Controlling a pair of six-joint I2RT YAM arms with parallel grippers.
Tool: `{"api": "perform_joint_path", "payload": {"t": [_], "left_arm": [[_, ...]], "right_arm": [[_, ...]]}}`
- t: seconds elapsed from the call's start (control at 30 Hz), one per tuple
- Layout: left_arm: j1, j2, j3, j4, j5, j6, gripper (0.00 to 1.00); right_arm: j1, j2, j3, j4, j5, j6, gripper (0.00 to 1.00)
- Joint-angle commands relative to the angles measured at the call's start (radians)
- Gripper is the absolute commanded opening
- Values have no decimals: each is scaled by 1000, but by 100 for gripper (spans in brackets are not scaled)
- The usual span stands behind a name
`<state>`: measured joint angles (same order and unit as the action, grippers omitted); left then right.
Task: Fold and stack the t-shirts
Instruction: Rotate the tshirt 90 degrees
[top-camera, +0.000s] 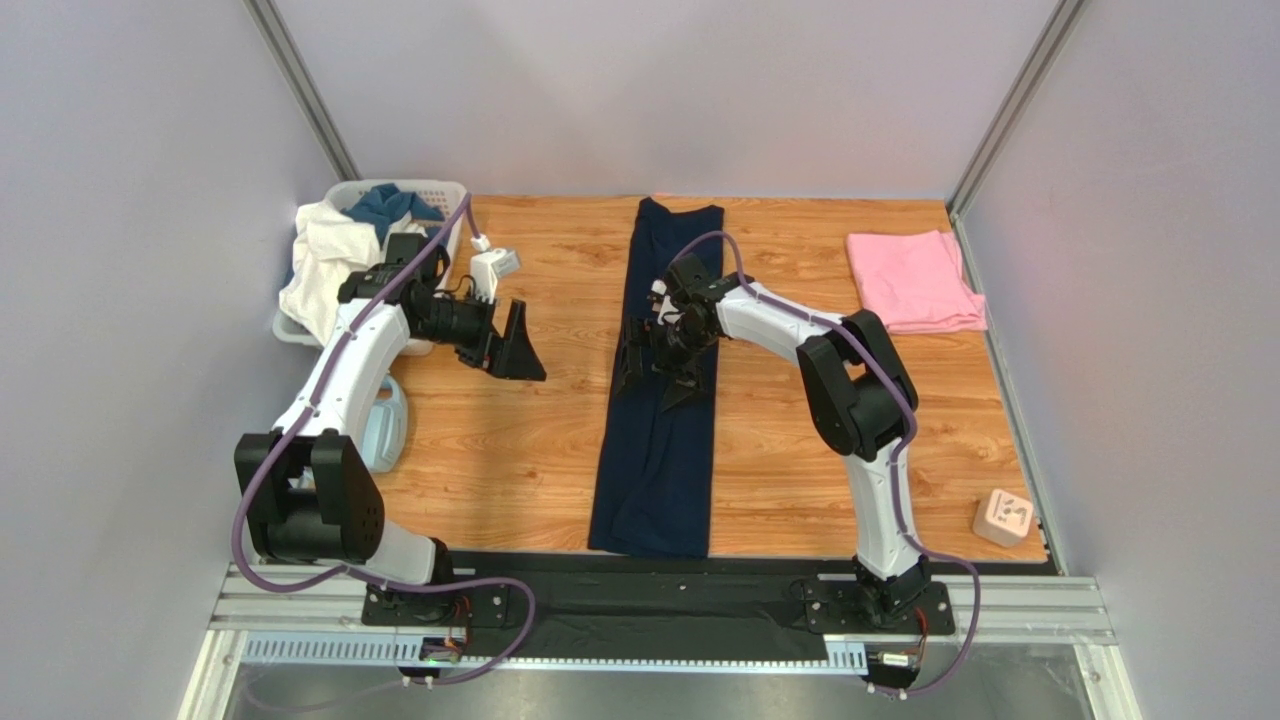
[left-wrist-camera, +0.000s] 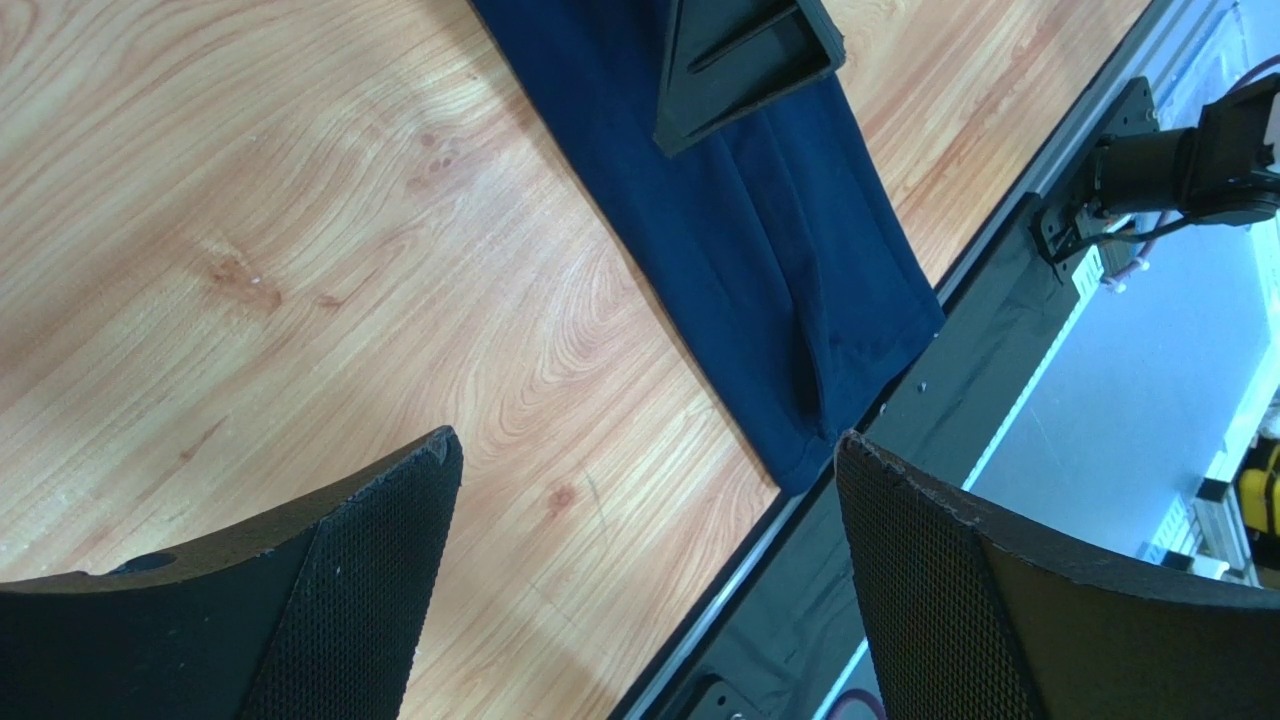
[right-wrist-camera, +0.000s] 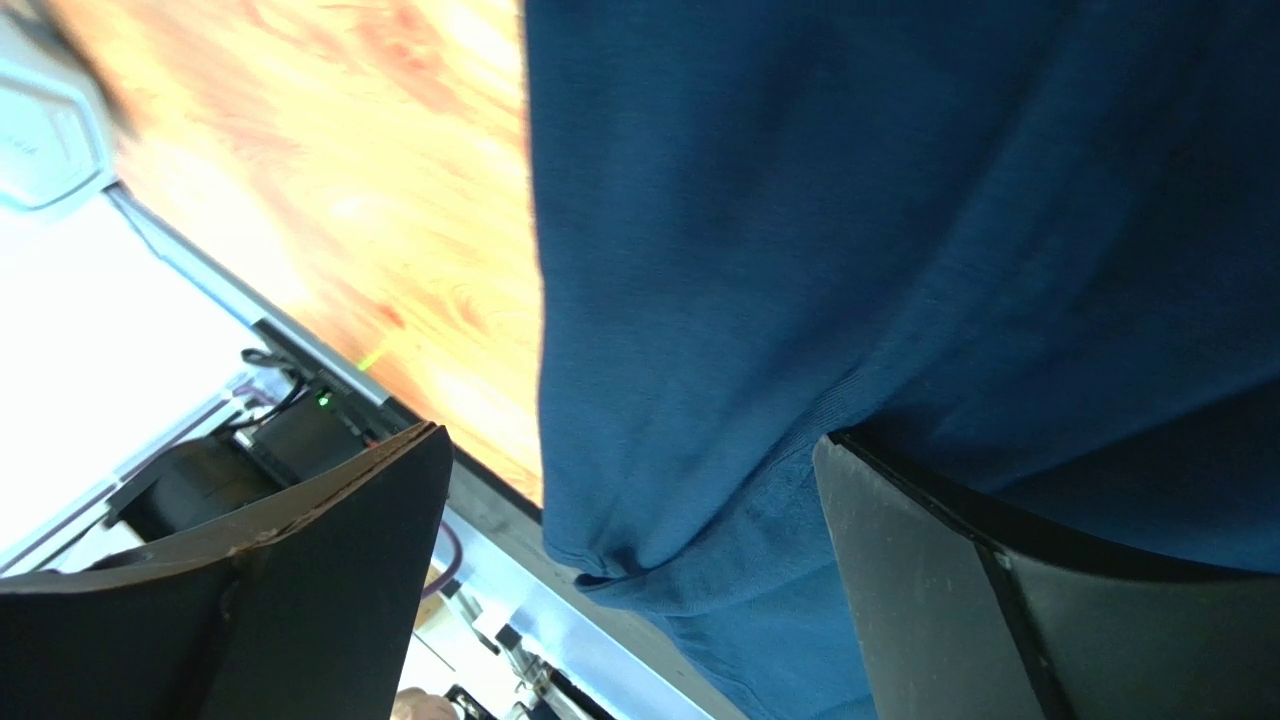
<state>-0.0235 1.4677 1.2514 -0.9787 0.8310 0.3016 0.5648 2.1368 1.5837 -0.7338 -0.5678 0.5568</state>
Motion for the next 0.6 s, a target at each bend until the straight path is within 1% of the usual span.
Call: {"api": "perform_joint_path", "payload": {"t": [0.0, 0.17, 0.57], "left_arm": [[5, -33, -1, -3, 11, 42, 100], [5, -41, -7, -3, 7, 39, 100], [14, -90, -35, -5, -20, 45, 100]], "right_arm": [[17, -29, 1, 62, -70, 17, 100], [21, -31, -17, 106, -106, 52, 100], [53, 40, -102, 284, -213, 147, 100]]}}
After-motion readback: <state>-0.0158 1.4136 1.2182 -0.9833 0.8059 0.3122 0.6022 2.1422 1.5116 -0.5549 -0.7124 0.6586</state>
